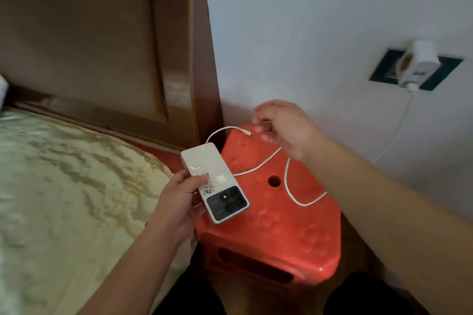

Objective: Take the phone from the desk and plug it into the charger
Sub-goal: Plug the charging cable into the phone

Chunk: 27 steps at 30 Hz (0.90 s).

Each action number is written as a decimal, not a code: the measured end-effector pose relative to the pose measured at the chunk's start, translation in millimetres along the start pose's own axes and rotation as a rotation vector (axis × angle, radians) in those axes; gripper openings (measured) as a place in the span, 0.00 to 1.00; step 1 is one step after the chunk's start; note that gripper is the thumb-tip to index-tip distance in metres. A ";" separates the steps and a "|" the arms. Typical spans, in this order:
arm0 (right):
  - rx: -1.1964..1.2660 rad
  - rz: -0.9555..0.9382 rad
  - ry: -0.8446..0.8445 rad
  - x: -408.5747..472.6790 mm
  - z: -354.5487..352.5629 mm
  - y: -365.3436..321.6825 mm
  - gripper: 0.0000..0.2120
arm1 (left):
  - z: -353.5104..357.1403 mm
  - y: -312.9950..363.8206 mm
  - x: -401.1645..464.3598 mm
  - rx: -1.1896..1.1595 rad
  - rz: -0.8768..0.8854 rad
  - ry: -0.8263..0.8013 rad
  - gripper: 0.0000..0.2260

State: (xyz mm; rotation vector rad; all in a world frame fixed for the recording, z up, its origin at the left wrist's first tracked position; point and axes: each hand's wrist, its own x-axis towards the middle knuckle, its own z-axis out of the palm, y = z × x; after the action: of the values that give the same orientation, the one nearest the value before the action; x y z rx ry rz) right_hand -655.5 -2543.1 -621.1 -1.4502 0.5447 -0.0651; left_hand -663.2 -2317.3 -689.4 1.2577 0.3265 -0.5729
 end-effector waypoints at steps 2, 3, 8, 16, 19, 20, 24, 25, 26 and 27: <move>-0.174 -0.059 0.006 26.9 5.2 10.4 0.04 | -5.4 -5.6 11.3 -0.044 0.021 -0.019 0.10; -0.270 -0.088 0.016 38.9 8.5 16.3 0.04 | -7.4 -7.0 15.2 -0.062 0.033 -0.026 0.10; -0.886 -0.199 0.082 79.2 10.4 48.6 0.08 | -9.7 -7.1 20.6 -0.073 0.068 -0.064 0.09; -1.193 -0.286 0.029 92.9 17.3 66.0 0.14 | -9.0 -7.2 16.0 -0.039 0.069 -0.087 0.10; -1.189 -0.302 0.039 89.7 19.1 67.2 0.12 | -9.0 -6.5 14.8 -0.038 0.071 -0.084 0.09; -1.175 -0.303 0.044 87.4 19.8 66.8 0.12 | -9.0 -5.6 14.2 -0.035 0.073 -0.084 0.09; -1.020 -0.340 0.083 73.8 20.3 60.2 0.04 | -8.0 -1.9 8.7 -0.021 0.096 -0.103 0.09; -0.954 -0.356 0.091 69.5 19.4 56.8 0.02 | -6.7 -0.7 7.0 -0.023 0.101 -0.110 0.09; -0.877 -0.370 0.097 64.3 18.1 52.5 0.02 | -5.2 0.4 5.2 -0.025 0.104 -0.117 0.09; -0.791 -0.378 0.100 59.4 16.2 47.7 0.02 | -3.4 1.3 3.7 -0.027 0.106 -0.121 0.09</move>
State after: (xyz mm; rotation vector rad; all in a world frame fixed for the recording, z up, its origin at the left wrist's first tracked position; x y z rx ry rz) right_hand -610.4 -2543.1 -684.6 -2.3231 0.3788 -0.2423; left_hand -659.2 -2314.7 -691.3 1.2014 0.1644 -0.5493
